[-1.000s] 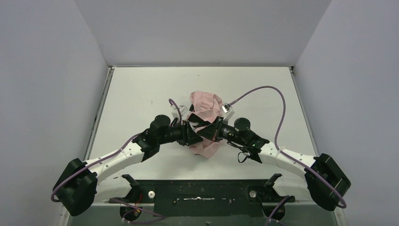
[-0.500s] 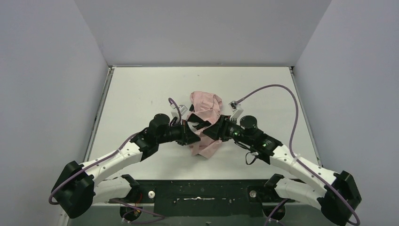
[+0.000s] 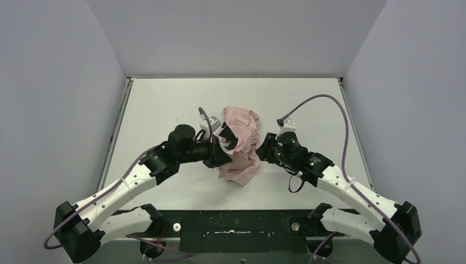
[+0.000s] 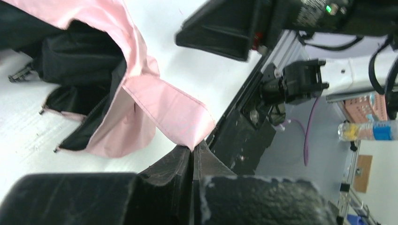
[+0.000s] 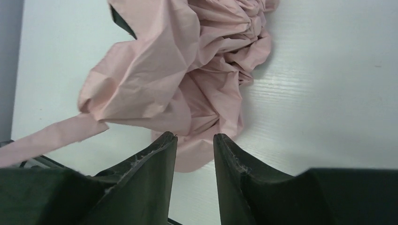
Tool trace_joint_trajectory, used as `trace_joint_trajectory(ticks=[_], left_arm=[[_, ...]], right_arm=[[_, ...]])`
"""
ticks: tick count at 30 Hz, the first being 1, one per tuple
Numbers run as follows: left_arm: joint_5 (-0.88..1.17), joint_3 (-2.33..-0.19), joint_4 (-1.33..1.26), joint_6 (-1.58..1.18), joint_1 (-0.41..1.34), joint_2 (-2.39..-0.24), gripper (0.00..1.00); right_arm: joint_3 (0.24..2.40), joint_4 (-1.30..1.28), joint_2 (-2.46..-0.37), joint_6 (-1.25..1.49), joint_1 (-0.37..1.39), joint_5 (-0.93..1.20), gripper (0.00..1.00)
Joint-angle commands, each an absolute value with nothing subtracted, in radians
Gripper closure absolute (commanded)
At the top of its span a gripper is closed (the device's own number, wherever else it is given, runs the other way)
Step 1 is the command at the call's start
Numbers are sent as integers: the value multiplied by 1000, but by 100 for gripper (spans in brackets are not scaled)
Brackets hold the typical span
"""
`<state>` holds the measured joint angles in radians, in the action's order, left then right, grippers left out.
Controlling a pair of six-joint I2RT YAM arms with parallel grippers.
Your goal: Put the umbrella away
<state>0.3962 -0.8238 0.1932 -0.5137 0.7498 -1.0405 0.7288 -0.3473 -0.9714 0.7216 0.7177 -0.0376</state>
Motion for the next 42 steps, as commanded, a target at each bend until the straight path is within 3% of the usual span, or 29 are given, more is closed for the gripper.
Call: trace_joint_trajectory(ticks=[1,6,19,27,42], left_arm=[[418,-844,308,-459,795,-987,100],[409,-761,288,-495,841,-946,100],[326,-712,253,-528,1018,-960,100],[321,-720,278,-529,1114,-953,100],[337,-725,248,-527,1337,-976,100]], right_arm=[[737,-282,-1050,736,692,-39,66],[703,-143,-1160,767,634,82,74],[622,258,-1450,817,570,240,73],[615,285,-1588,825,561,173,74],[607,244,-1613,816,544,125,74]])
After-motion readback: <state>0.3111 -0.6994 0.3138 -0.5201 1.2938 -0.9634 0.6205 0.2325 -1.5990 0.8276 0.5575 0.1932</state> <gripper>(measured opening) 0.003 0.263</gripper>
